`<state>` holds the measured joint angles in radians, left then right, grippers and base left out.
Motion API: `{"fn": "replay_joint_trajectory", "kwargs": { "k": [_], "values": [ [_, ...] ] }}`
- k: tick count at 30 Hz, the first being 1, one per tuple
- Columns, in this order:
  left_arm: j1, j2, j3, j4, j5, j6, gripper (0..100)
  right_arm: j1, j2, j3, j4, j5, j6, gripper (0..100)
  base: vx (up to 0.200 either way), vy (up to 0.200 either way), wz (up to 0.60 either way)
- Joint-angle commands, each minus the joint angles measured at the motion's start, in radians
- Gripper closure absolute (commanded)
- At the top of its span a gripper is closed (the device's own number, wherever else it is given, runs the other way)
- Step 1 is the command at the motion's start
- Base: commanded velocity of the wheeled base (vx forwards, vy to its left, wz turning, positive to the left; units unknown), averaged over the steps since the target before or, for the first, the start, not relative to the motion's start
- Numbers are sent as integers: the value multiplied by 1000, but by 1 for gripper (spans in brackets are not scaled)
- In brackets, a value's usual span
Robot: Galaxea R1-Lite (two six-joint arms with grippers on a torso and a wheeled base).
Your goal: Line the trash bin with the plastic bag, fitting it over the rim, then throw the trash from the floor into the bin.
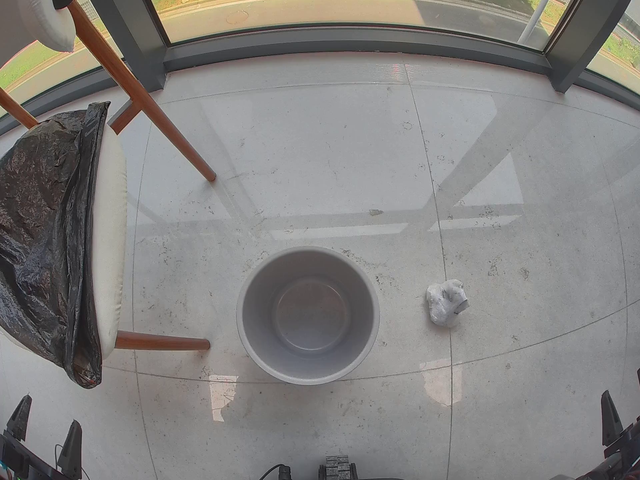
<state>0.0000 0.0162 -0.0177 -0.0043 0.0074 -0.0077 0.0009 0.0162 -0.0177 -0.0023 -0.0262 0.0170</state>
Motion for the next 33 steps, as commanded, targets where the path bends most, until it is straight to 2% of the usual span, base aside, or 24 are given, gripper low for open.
{"fn": "replay_joint_trajectory", "kwargs": {
  "k": [1, 4, 18, 25, 28, 33],
  "values": [
    [-2, -16, 16, -51, 0, 0, 0, 1, -10, 18, -1, 0, 0, 0, 0, 0, 0],
    [-2, -16, 16, -128, -9, 6, 0, 1, -10, 18, -1, 0, -2, 0, 0, 0, 0],
    [-2, -16, -2, -134, -12, 67, 0, 1, -10, 18, -1, 0, 0, 0, 0, 0, 0],
    [-2, -16, -102, -89, -124, 77, 0, 2, -10, 18, -1, 0, 0, 0, 0, 0, 0],
    [-17, 1, -157, -82, -132, 95, 0, 2, -10, 18, -1, 0, 1, 0, 0, 0, 0],
    [-101, 188, -248, -83, -126, 97, 0, 2, -10, 18, -1, 0, 1, 0, 0, 0, 0]
  ]
}}
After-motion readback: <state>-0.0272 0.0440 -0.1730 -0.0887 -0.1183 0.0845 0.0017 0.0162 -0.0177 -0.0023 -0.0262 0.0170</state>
